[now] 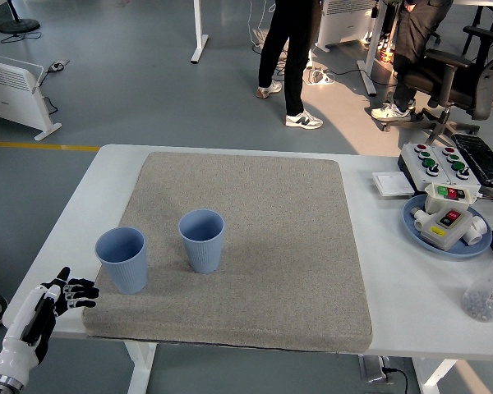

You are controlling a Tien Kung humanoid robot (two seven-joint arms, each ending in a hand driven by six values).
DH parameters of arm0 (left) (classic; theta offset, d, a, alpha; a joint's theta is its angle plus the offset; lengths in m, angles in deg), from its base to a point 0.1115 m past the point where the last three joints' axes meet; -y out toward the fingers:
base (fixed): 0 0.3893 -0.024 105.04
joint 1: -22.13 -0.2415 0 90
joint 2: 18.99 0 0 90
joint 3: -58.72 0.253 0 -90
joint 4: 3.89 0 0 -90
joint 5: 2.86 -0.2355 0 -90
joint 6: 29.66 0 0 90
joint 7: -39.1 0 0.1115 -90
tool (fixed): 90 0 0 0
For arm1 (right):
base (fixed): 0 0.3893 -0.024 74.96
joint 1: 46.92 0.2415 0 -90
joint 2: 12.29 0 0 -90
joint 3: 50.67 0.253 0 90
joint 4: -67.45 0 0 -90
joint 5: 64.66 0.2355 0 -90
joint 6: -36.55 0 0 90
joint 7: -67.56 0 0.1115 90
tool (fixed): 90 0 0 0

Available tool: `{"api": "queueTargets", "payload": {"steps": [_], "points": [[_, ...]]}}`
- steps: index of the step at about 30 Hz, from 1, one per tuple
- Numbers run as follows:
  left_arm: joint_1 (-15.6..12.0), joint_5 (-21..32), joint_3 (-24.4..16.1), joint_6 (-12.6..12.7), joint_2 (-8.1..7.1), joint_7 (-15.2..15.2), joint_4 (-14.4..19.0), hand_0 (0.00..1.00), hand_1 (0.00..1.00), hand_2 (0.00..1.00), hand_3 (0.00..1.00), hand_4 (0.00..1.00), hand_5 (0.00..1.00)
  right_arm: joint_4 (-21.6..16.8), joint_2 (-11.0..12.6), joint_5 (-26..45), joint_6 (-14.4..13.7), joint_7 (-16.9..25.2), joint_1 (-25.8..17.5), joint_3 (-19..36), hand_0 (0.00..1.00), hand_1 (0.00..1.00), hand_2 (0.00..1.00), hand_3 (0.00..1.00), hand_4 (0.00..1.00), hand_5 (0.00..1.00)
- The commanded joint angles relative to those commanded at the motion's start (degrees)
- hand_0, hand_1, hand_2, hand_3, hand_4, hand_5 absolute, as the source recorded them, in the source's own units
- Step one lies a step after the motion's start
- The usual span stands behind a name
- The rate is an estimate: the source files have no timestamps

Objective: Push cup pick cup insert cup

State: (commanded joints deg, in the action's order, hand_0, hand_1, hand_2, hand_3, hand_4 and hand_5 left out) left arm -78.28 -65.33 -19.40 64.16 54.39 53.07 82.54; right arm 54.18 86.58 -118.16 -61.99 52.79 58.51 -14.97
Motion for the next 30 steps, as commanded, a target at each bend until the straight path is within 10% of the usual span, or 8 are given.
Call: {"api": "queueTargets", "payload": {"steps": [30], "points": [[9.13, -1.56, 6.02, -0.15, 0.66, -1.11, -7.21, 0.617, 0.587, 0.520, 0.455, 0.598, 0.998, -0.16, -0.12, 1.06, -0.10, -0.07, -0.49, -0.61, 0.523, 0.544, 0.618, 0.562, 0.109, 0.442]]}}
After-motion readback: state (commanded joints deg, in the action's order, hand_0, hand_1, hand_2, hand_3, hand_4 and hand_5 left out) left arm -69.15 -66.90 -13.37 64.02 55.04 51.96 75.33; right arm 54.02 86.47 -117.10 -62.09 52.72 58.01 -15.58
